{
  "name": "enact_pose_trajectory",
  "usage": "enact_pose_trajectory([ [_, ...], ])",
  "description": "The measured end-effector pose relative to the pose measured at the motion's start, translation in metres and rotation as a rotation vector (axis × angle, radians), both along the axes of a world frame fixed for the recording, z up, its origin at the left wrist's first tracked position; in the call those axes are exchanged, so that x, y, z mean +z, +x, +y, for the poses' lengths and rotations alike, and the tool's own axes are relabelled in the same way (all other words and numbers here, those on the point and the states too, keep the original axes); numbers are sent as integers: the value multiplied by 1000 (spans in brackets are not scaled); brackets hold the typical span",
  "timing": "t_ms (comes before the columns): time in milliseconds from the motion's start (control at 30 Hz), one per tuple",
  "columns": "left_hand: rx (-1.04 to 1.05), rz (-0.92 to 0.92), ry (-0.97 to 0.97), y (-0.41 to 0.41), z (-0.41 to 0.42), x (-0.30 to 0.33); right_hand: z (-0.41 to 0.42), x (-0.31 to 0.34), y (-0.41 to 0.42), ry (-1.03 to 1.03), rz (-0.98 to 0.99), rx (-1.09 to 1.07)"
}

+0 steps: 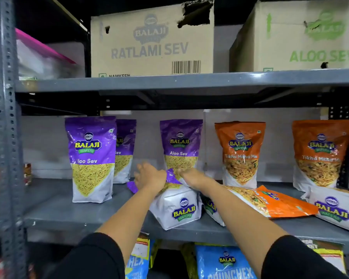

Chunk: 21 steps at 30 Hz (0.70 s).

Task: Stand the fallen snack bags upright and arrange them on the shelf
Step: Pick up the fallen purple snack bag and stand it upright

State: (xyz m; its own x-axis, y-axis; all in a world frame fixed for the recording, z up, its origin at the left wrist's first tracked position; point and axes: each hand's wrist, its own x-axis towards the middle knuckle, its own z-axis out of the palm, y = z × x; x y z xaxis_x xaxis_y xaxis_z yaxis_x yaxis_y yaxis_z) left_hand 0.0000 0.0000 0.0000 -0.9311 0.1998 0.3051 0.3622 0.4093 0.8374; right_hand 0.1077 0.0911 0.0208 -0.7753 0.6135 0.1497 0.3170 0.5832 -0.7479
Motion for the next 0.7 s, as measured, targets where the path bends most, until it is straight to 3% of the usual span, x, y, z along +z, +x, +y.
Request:
enact_pose_trajectory([
  [33,38,-90,-9,-10,-2,-10,1,-3,-1,-13,-83,19],
  [133,84,-306,211,-28,-15,-38,8,-11,-4,27,-171,13],
  [300,91,-546,624,-34,-35,-53,6,-12,-15,-87,-154,-60],
  [400,-45,-659,813,-54,-40,-56,9,-20,-23,-110,-111,-93],
  [500,-139,-719,911,-96,-34,-76,12,-27,-28,-215,35,-130],
  [567,-137,-719,961,-88,-41,-63,12,-25,-29,-413,265,-139],
  [700,-210,-555,1094,-39,-62,-6,10,-13,-16,-610,580,-21],
])
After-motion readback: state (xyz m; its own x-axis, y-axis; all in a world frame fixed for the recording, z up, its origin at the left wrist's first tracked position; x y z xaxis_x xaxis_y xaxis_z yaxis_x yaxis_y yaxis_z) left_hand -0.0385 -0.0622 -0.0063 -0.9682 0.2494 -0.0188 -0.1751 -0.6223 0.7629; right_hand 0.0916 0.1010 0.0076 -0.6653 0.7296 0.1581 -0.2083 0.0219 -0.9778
